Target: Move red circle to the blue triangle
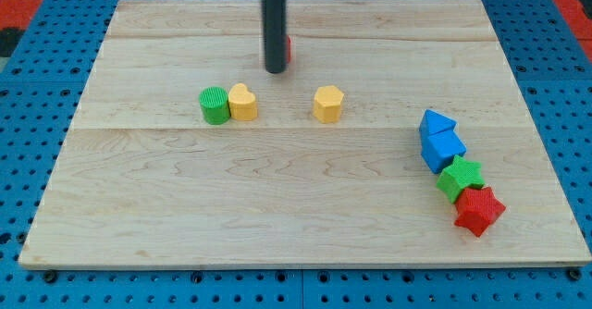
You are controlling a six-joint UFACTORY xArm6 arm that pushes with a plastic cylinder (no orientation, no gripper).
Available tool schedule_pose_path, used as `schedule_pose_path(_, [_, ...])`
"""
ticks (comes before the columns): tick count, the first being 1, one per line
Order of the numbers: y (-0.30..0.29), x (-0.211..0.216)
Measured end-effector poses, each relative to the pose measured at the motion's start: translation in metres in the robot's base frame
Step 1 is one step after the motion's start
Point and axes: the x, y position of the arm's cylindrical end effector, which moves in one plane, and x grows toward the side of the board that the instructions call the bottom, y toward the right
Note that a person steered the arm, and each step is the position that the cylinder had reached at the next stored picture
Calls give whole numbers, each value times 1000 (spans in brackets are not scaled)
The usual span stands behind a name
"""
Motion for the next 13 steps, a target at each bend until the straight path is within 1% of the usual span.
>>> schedule_pose_path(1, [-70, -5])
schedule_pose_path(2, [6, -22])
schedule_pose_path(3, [63, -25])
schedule_pose_path(4, [11, -47])
schedule_pose_path(6, [114, -54])
schedule_pose_path(7, [126, -55])
schedule_pose_path(8, [127, -79])
schedule_pose_path(9, [134, -41])
schedule_pose_path(10, [145, -13])
schedule_pose_path(11, [142, -55])
schedule_pose_path(12, [185, -15])
schedule_pose_path(13, [185, 20])
